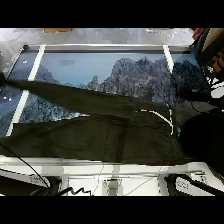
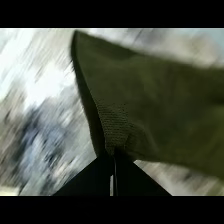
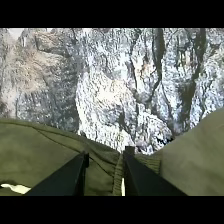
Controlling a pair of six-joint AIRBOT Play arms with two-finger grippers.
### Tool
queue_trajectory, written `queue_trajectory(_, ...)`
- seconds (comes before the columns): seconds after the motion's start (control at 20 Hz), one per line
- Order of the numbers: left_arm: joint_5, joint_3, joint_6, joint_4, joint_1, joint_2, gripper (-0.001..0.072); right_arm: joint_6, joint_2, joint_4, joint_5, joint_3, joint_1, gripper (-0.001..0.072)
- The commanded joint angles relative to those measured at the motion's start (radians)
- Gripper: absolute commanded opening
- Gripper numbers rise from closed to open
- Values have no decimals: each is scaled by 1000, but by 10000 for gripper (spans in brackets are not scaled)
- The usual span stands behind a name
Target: Fold the clothes and pants, and hang the long-sleeved shirts on hangers.
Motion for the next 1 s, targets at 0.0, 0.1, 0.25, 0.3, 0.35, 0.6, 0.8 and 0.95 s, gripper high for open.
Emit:
queue_trajectory(0.0,-90,-143,78,203,73,-21,16,1,0,-11,34,2,0,259)
queue_trajectory(0.1,-66,-150,78,229,94,-46,16,1,0,-11,49,2,0,259)
queue_trajectory(0.25,-5,-150,79,268,99,-66,17,1,0,-14,100,2,0,259)
queue_trajectory(0.3,24,-150,79,277,98,-68,17,1,0,-29,134,2,0,260)
queue_trajectory(0.35,63,-150,79,281,97,-67,17,0,0,-48,172,2,-1,259)
queue_trajectory(0.6,192,-149,79,330,85,-61,17,0,0,-198,338,2,-1,260)
queue_trajectory(0.8,193,-149,79,350,86,-63,17,5,0,-238,376,-37,-63,260)
queue_trajectory(0.95,190,-149,78,349,85,-63,18,-74,-8,1,371,-136,-181,260)
